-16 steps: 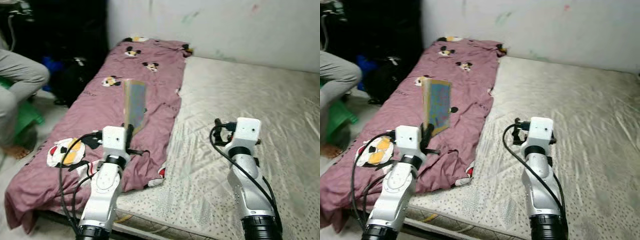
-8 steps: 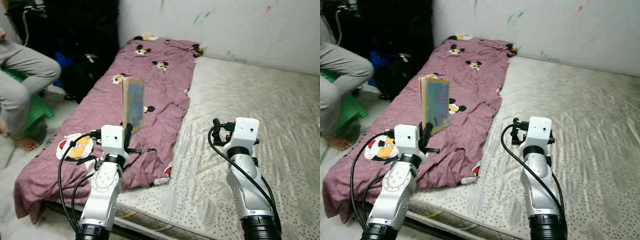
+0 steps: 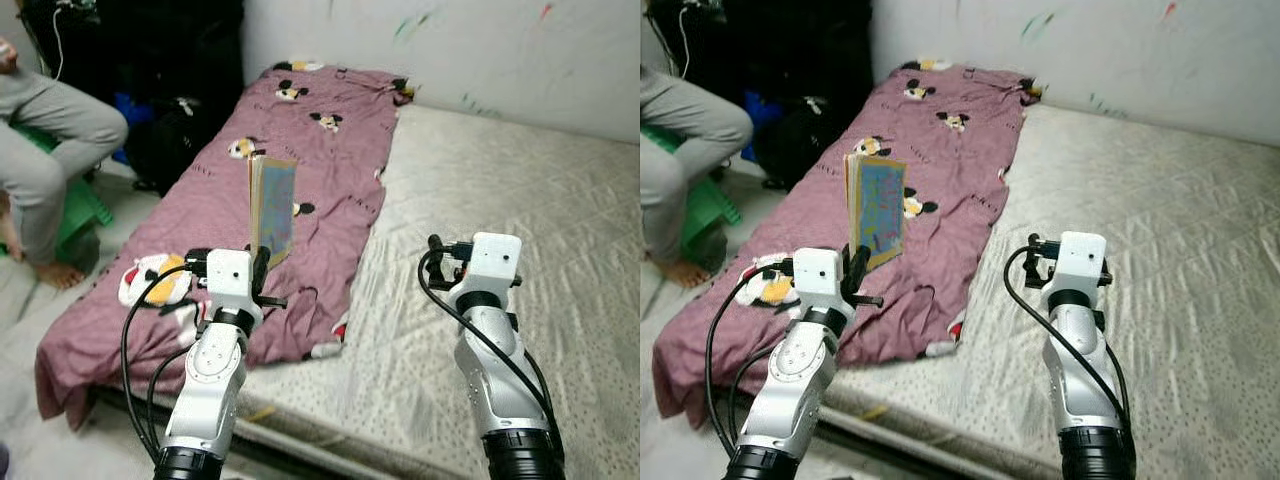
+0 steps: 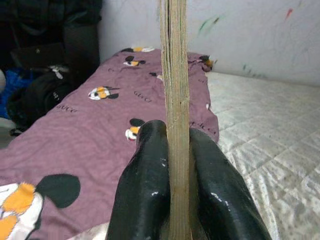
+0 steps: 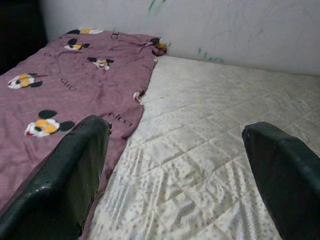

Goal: Clean up the room

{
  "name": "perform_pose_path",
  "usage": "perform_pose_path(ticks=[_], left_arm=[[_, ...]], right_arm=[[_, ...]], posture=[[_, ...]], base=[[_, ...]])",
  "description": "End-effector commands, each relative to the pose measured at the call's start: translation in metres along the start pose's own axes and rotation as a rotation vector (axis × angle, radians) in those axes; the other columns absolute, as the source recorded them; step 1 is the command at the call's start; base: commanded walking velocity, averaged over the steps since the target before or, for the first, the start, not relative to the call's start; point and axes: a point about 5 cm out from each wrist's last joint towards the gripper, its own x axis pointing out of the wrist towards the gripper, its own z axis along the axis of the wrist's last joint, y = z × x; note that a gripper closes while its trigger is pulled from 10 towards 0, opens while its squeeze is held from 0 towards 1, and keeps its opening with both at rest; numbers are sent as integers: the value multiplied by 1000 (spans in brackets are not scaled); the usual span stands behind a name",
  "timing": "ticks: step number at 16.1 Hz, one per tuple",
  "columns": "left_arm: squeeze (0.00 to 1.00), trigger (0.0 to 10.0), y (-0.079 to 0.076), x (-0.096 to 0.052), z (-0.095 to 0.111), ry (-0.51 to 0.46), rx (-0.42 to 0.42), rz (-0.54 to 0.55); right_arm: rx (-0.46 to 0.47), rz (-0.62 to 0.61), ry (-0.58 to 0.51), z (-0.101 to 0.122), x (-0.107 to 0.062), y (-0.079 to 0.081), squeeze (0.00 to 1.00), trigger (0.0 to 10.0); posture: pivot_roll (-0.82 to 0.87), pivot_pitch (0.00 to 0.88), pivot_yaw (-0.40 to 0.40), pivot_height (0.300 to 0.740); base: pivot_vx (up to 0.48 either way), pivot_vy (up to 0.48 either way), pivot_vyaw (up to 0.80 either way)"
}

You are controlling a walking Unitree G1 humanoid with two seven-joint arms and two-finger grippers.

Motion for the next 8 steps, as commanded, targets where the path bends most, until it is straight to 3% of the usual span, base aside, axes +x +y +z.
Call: perform_pose_path(ticks=[1, 8], left_arm=[[0, 10000, -4, 4, 8, -33, 0, -14], [0, 10000, -4, 5, 10, -50, -5, -15]], right_arm=[[-2, -7, -4, 1, 2, -2, 0, 10000], [-28, 15, -11, 2, 4, 1, 0, 10000]], posture=[[-136, 21, -11, 740], [-131, 10, -14, 740]], base=[[-251, 0, 0], [0, 0, 0]])
